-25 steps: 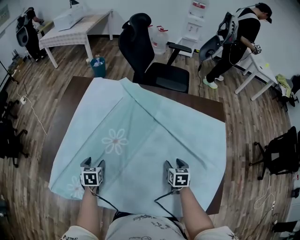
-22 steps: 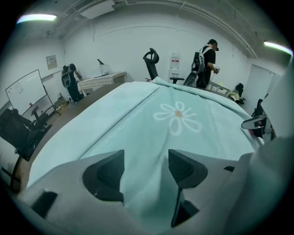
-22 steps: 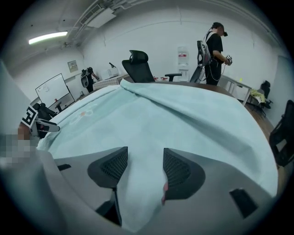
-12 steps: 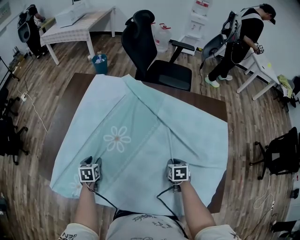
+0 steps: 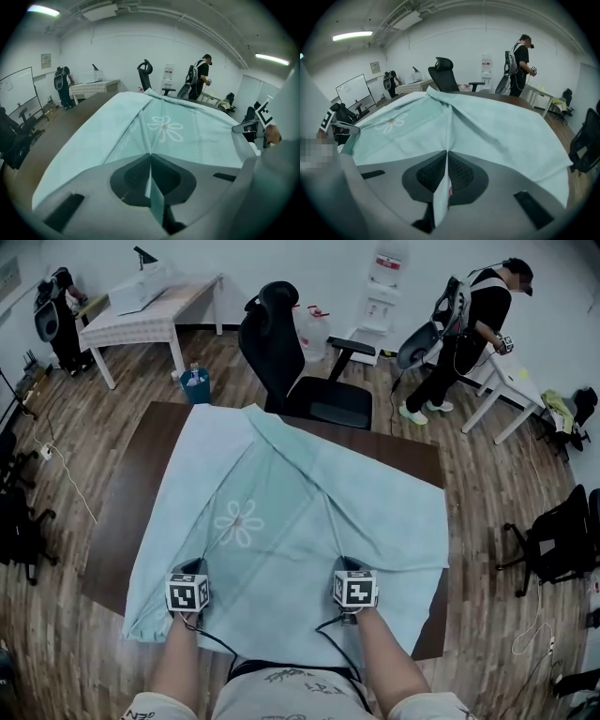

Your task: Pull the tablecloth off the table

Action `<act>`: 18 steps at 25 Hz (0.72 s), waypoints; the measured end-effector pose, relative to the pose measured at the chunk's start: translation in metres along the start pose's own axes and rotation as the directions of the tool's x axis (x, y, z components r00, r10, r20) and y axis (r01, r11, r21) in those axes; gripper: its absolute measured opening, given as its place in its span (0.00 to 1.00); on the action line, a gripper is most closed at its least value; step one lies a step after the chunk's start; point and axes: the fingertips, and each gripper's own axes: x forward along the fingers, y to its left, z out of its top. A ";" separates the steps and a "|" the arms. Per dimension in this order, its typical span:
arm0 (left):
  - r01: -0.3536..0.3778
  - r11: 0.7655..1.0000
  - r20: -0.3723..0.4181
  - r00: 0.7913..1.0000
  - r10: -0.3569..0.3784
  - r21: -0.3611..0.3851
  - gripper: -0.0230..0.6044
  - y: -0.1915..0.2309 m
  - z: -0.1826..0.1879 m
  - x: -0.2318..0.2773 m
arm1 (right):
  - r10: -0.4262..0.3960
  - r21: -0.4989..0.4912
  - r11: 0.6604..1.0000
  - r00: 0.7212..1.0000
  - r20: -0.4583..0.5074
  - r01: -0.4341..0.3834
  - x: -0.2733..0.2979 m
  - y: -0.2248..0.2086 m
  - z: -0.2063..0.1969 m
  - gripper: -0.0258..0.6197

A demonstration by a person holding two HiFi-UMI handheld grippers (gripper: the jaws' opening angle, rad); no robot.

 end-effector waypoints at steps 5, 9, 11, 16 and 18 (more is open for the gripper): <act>0.035 0.999 0.055 0.998 -0.037 0.031 0.05 -0.023 0.007 -0.023 | -0.011 -0.039 0.999 0.994 0.109 0.016 -0.036 0.016 0.010 0.06; 0.069 0.997 0.099 0.992 -0.073 0.038 0.05 -0.035 0.017 -0.042 | -0.014 -0.025 1.000 0.984 0.180 0.019 -0.065 0.022 0.020 0.06; 0.084 0.995 0.120 0.989 -0.090 0.055 0.05 -0.042 0.022 -0.053 | -0.013 -0.017 1.000 0.978 0.208 0.017 -0.079 0.025 0.023 0.06; 0.108 0.989 0.181 0.976 -0.124 0.098 0.05 -0.061 0.035 -0.080 | -0.004 -0.006 1.000 0.959 0.285 0.006 -0.116 0.035 0.034 0.06; 0.117 0.989 0.205 0.970 -0.134 0.091 0.05 -0.063 0.039 -0.091 | 0.005 -0.008 1.000 0.951 0.309 -0.002 -0.128 0.039 0.039 0.06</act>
